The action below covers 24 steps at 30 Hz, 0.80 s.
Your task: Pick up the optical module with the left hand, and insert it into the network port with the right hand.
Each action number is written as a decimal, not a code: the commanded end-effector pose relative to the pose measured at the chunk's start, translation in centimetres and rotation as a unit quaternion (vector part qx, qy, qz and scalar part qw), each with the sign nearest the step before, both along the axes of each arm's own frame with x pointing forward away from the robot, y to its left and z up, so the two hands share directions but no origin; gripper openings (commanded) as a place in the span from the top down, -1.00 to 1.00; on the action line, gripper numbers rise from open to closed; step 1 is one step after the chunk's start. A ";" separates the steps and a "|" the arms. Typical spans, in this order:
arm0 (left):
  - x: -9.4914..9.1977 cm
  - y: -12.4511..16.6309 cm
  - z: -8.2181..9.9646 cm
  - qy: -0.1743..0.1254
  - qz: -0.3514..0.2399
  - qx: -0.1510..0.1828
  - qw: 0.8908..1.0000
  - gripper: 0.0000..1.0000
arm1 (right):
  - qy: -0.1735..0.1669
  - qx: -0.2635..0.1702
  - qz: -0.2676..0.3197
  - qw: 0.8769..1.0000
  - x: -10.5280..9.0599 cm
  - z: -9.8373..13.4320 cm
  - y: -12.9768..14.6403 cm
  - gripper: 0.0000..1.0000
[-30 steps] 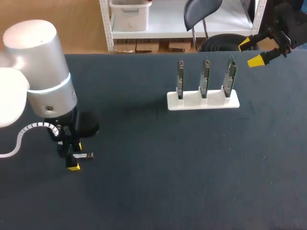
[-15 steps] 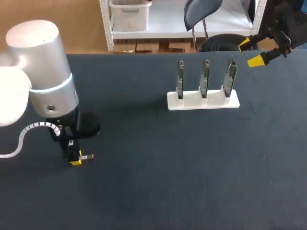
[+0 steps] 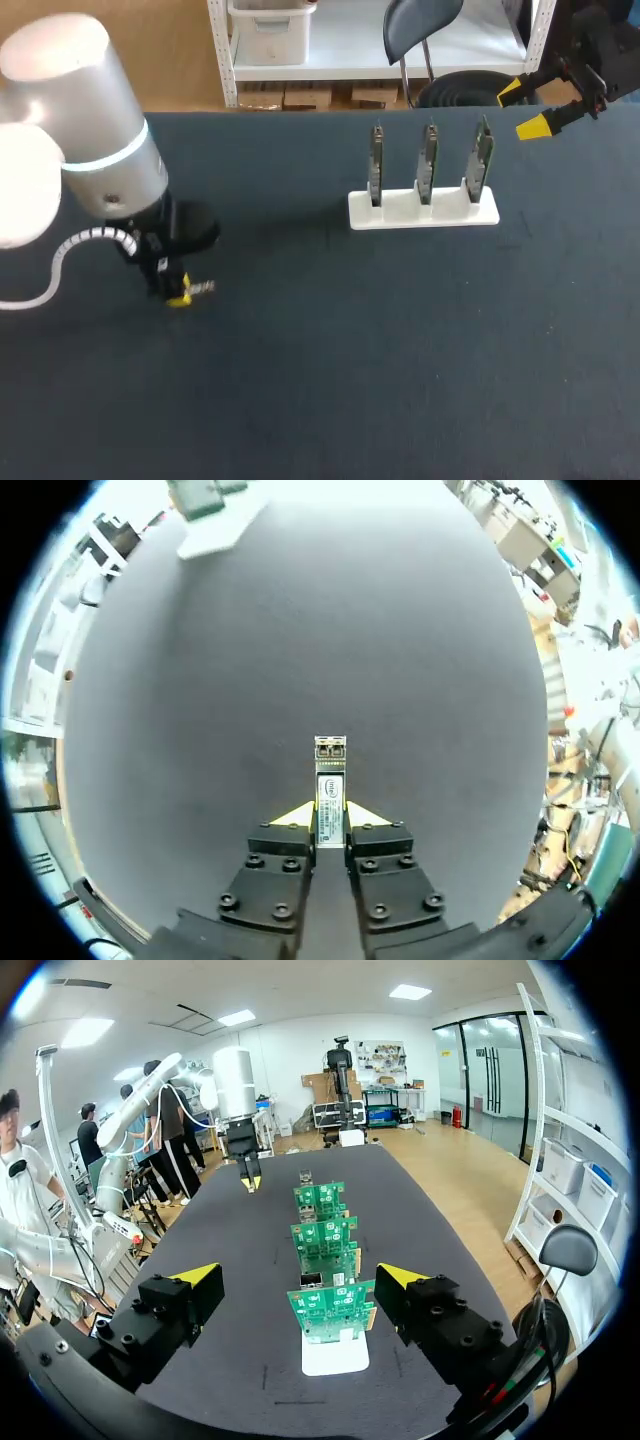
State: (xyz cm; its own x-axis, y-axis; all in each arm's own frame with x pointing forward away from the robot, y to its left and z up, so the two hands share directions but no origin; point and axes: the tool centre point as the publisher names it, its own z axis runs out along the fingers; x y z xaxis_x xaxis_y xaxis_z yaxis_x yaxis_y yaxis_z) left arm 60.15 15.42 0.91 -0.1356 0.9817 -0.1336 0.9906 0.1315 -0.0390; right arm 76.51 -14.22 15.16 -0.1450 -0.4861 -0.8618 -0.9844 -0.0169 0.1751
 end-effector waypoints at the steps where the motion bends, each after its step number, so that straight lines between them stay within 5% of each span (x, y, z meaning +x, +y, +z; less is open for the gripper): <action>1: 2.6 -1.1 1.2 -0.007 0.000 -0.014 1.000 1.00 | -0.002 0.000 -0.003 1.000 -0.3 0.0 0.0 -1.00; 5: 5.9 -2.7 3.3 -0.028 0.043 -0.071 0.996 1.00 | -0.002 0.000 -0.003 1.000 -0.3 0.0 0.0 -1.00; 10: 10.9 -4.4 7.3 -0.069 0.114 -0.179 0.975 1.00 | -0.002 0.000 -0.003 1.000 -0.3 0.0 0.0 -1.00; 19: 18.2 -11.4 14.5 -0.139 0.080 -0.288 0.944 1.00 | -0.002 0.000 -0.003 1.000 -0.3 0.0 0.0 -1.00; 24: 20.3 -16.0 17.5 -0.156 0.058 -0.360 0.918 1.00 | -0.002 0.000 -0.003 1.000 -0.3 0.0 0.0 -1.00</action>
